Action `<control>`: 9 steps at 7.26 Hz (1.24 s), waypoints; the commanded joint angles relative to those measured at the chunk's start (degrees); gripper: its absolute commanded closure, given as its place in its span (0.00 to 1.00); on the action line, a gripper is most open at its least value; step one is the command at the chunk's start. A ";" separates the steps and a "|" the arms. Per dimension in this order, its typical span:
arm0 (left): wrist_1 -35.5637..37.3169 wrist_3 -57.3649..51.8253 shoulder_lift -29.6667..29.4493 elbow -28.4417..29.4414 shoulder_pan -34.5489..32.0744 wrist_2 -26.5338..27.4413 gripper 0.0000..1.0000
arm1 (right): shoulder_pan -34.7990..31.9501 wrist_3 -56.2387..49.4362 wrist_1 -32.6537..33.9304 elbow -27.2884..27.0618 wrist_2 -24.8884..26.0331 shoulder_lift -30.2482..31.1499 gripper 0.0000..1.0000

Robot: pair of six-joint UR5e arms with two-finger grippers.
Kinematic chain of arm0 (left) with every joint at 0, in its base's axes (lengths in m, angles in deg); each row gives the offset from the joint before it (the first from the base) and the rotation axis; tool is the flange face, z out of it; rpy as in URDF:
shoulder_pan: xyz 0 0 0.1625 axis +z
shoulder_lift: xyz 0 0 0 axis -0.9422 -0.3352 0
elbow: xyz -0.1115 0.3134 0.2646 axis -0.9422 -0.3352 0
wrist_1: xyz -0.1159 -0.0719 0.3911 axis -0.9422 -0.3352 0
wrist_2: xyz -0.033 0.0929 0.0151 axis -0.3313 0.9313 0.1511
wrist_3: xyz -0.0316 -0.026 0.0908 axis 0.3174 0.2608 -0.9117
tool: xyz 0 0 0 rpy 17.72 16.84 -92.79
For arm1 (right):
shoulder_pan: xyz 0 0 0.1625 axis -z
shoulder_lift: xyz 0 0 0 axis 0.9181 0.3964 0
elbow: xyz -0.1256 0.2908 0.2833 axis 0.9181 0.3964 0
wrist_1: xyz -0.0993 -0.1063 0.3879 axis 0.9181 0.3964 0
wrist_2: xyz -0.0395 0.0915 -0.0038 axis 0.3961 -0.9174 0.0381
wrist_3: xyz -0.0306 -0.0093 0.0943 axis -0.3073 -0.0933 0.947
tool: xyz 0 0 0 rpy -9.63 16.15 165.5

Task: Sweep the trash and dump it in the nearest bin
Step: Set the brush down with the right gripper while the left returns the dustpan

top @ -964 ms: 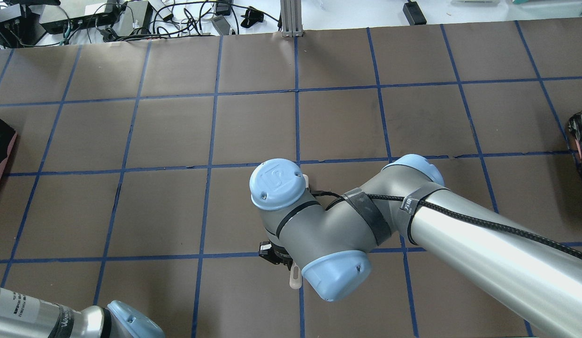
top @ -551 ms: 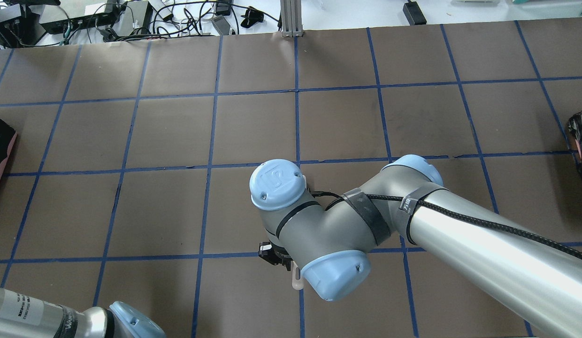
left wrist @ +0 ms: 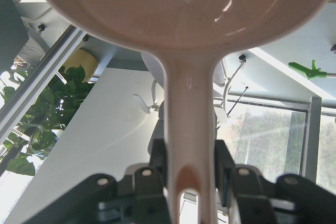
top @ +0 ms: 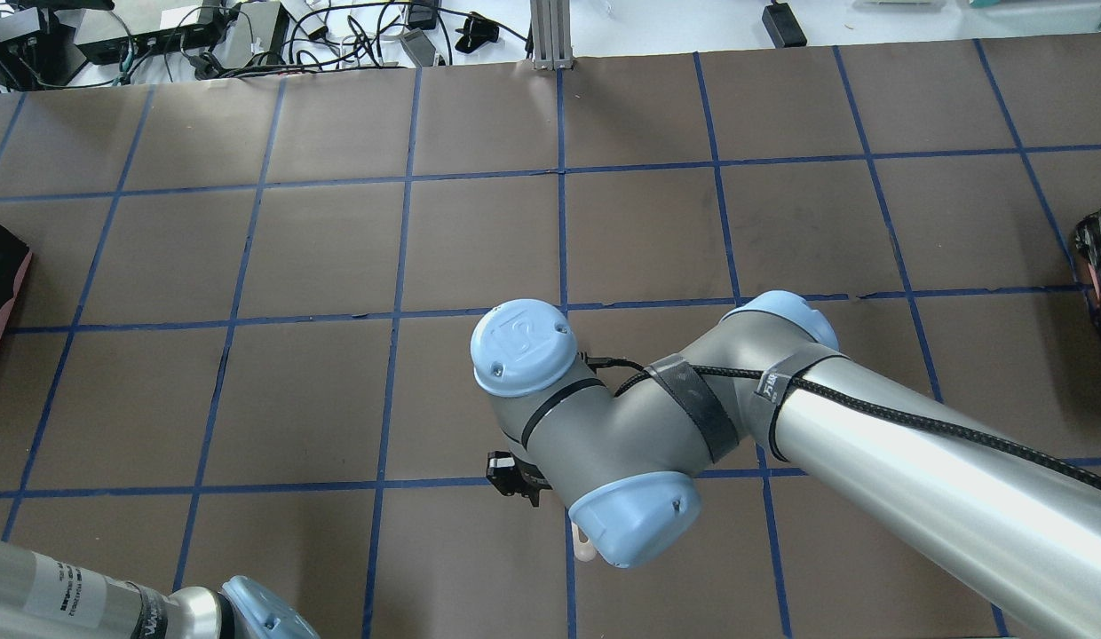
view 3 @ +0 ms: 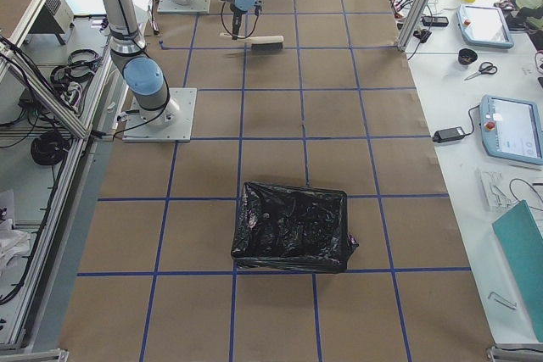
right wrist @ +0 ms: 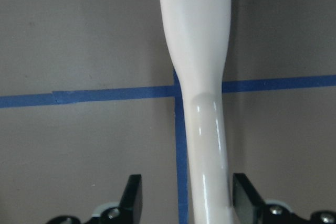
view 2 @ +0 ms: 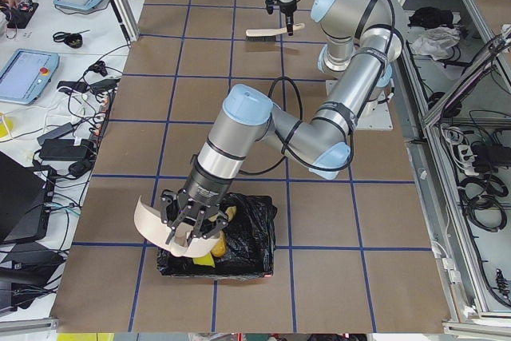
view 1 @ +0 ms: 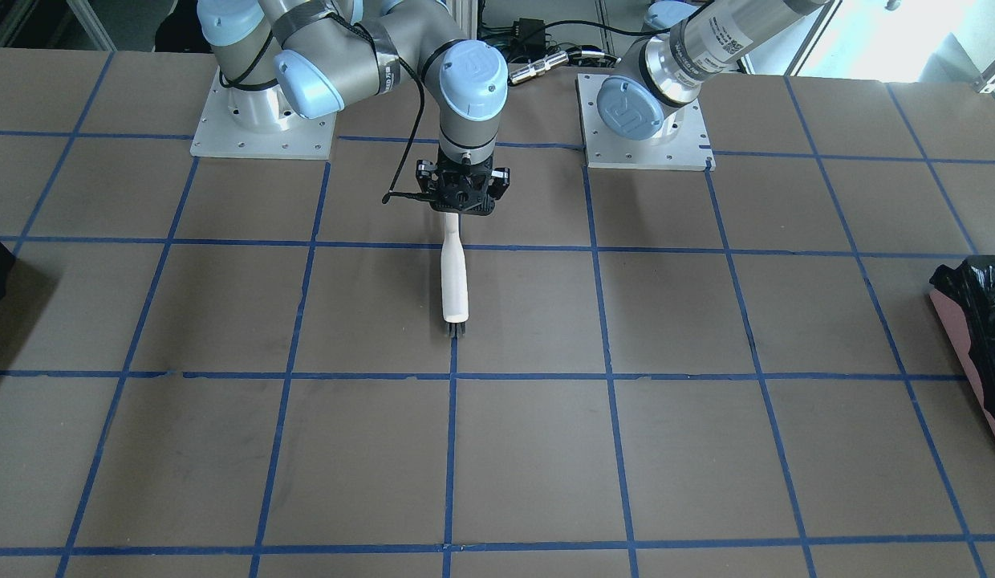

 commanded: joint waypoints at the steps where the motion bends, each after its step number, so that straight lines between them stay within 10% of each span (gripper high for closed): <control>1: -3.50 3.22 0.92 0.61 -4.66 -4.20 1.00 | 0.23 -2.13 -1.43 5.49 4.12 0.80 0.15; 5: -9.38 26.53 4.35 -1.05 -17.58 -5.16 1.00 | 9.08 -16.69 -21.95 30.00 3.34 1.07 0.00; 9: -9.83 58.57 5.22 -5.97 -30.76 -5.09 1.00 | 29.46 -30.25 -28.06 33.21 3.95 8.35 0.00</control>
